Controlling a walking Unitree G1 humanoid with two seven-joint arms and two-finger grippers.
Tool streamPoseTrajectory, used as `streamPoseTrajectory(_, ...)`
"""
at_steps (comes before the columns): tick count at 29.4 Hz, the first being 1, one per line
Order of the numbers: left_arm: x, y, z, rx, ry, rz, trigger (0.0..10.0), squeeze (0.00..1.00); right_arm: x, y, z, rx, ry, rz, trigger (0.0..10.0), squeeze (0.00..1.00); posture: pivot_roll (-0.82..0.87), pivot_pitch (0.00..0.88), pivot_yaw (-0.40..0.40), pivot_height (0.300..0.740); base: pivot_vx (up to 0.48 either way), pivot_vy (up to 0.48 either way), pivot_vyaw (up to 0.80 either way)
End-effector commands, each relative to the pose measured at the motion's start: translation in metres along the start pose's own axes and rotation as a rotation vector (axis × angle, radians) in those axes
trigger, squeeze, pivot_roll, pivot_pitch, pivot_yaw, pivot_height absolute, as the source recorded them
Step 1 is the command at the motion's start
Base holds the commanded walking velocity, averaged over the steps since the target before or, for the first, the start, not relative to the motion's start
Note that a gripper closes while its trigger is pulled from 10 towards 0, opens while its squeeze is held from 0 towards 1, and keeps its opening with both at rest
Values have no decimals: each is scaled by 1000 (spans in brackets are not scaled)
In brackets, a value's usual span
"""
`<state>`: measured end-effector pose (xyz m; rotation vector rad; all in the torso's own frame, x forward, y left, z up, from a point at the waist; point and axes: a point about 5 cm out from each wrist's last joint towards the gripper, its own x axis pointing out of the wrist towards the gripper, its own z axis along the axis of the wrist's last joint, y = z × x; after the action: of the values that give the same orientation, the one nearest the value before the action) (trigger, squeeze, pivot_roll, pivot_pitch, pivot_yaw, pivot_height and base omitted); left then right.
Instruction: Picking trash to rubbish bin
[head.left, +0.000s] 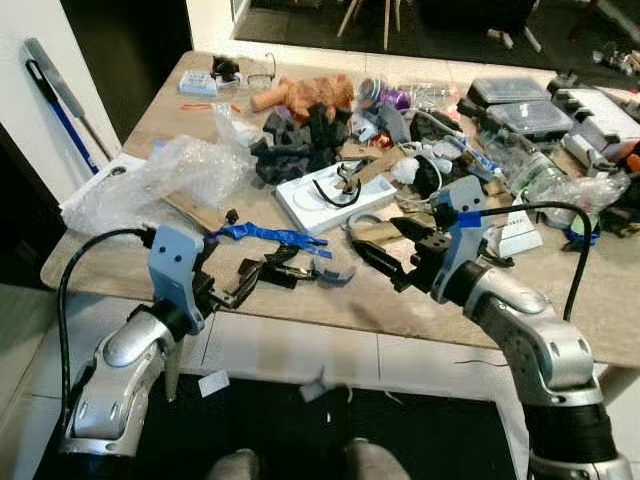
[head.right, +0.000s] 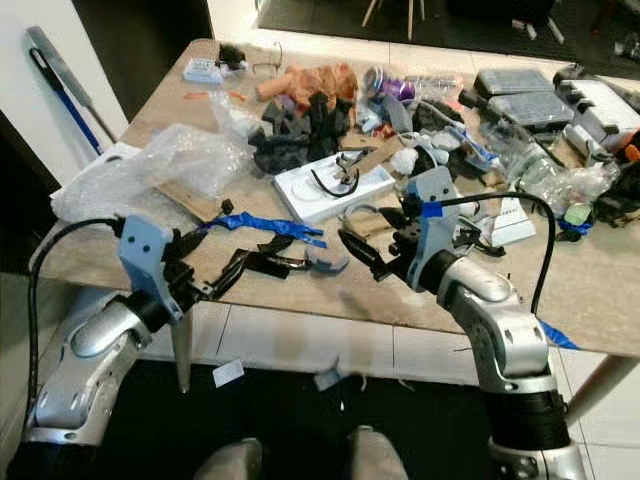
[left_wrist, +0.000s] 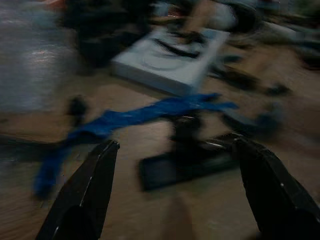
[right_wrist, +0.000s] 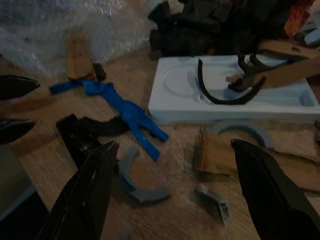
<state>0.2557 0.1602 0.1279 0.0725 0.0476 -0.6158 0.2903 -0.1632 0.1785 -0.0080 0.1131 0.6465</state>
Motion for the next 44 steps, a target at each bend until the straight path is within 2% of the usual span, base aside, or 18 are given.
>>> streamPoseTrajectory(1,0,-12,4,15,16,-89,10000,0,-6,-1,0,12,8,3,10000,0,-49,178,-32,740,0,0,0)
streamPoseTrajectory(3,6,-34,18,55,-8,-255,10000,0,-6,-2,4,1,8,11,10000,0,-49,182,-29,740,0,0,0)
streamPoseTrajectory(4,6,-34,18,55,-8,-255,10000,0,-6,-2,4,1,8,11,10000,0,-49,182,-29,740,0,0,0)
streamPoseTrajectory(6,10,-49,24,108,-12,-356,10000,0,-4,-4,6,-7,3,8,10000,0,-54,184,-26,740,0,0,0)
streamPoseTrajectory(8,11,-52,25,134,-14,-366,10000,0,-4,-4,8,-10,0,7,10000,0,-55,186,-22,740,0,0,0)
streamPoseTrajectory(11,24,-56,35,249,-90,-327,10000,0,-4,-5,12,-14,-9,3,10000,0,-61,191,-18,740,0,0,0)
streamPoseTrajectory(15,30,-62,39,270,-115,-328,10000,0,-4,-5,15,-15,-11,1,10000,0,-64,196,-14,740,0,0,0)
streamPoseTrajectory(17,41,-70,38,303,-77,-352,10000,0,-5,-5,17,-17,-15,-2,10000,0,-63,195,-12,740,0,0,0)
streamPoseTrajectory(21,53,-75,36,340,-39,-367,10000,0,-5,-5,19,-19,-21,-6,10000,0,-65,197,-10,740,0,0,0)
streamPoseTrajectory(24,65,-83,23,393,41,-412,10000,0,-5,-5,20,-22,-26,-9,10000,0,-75,198,-4,740,0,0,0)
streamPoseTrajectory(30,74,-88,9,423,108,-430,10000,0,-6,-6,22,-24,-29,-17,10000,0,-78,199,-2,740,0,0,0)
streamPoseTrajectory(35,83,-91,3,411,138,-418,10000,0,-8,-5,24,-28,-32,-24,10000,0,-97,206,5,740,0,0,0)
streamPoseTrajectory(37,84,-88,6,381,128,-398,10000,0,-9,-5,25,-30,-32,-26,10000,0,-102,209,6,740,0,0,0)
streamPoseTrajectory(42,88,-68,22,289,53,-291,10000,0,-12,-6,25,-34,-28,-34,10000,0,-103,212,5,740,0,0,0)
streamPoseTrajectory(44,87,-64,22,297,61,-278,10000,0,-12,-6,25,-34,-28,-34,10000,0,-102,210,4,740,0,0,0)
